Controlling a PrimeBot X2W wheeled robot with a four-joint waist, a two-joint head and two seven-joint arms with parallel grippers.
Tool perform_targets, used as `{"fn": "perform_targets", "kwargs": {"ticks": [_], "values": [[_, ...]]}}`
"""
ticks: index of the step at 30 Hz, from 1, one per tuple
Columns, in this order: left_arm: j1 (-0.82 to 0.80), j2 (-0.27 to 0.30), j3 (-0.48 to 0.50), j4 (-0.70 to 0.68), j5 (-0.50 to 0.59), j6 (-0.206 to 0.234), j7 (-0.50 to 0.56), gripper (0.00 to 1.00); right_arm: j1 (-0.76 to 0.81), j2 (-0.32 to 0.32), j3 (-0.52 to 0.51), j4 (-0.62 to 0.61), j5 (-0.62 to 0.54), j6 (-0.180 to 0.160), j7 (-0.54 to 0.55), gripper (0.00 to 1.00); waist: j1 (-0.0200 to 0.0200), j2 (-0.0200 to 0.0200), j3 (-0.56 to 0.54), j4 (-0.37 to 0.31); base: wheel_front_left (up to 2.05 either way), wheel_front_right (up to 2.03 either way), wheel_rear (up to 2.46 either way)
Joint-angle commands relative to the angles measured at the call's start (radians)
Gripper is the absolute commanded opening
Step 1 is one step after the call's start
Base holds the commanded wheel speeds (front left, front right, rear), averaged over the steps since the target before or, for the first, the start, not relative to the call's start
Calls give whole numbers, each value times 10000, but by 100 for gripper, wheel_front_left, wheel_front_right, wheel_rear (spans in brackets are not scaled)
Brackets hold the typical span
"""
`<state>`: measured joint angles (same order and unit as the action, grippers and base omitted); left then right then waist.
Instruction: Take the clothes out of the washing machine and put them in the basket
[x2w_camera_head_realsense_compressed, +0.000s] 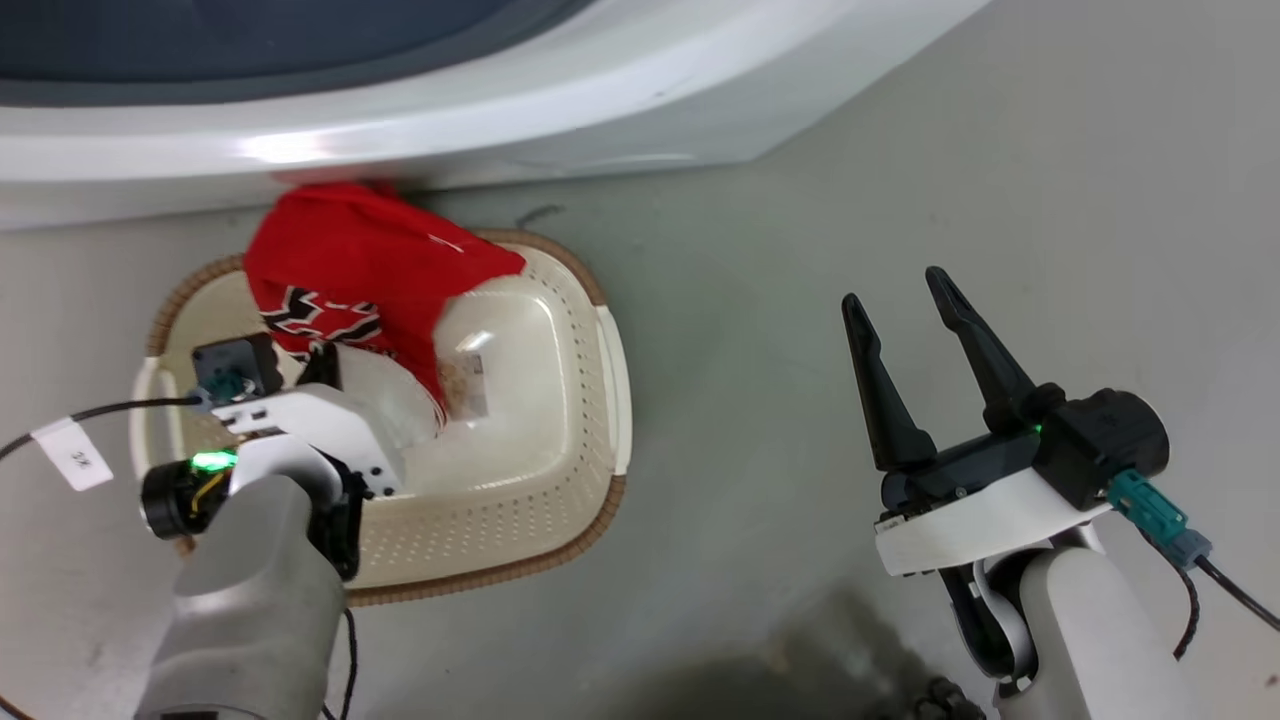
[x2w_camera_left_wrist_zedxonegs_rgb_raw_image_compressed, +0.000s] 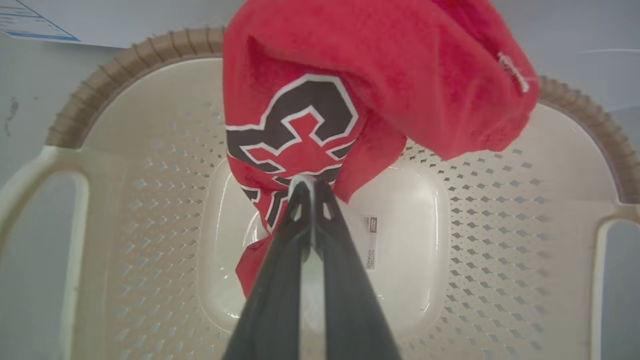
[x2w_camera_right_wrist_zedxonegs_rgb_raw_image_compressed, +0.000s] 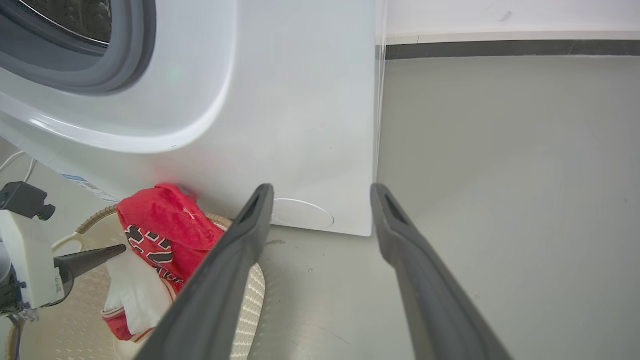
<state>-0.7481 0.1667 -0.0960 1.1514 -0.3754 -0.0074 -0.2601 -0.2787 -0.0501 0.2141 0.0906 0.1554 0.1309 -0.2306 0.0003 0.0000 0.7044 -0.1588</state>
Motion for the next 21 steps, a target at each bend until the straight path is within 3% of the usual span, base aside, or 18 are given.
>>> {"fn": "perform_targets", "kwargs": {"ticks": [1,4,5,7,8,21], "values": [[-239,143,71,69,-15,87,-66,0,-264,-3,73,3,85,-3,-114,100,-3,0,630,-398,0,0,0],[-325,252,160,38,24,111,-68,0,-352,-5,123,113,150,-3,-194,100,-3,0,705,-465,0,0,0],[-335,273,210,17,9,88,-62,5,-395,-5,141,172,154,-3,-222,100,-3,0,697,-476,0,0,0],[-261,275,239,-62,74,91,-62,50,-465,-5,146,274,192,-3,-256,100,-3,0,585,-472,0,0,0],[-171,275,256,-89,101,79,-61,100,-472,-5,154,339,210,-3,-272,100,-3,0,485,-459,0,0,0],[2191,-347,585,-1805,692,-319,-53,100,274,-8,-64,1085,-44,-3,-339,100,-3,0,-2521,122,0,0,0]]}}
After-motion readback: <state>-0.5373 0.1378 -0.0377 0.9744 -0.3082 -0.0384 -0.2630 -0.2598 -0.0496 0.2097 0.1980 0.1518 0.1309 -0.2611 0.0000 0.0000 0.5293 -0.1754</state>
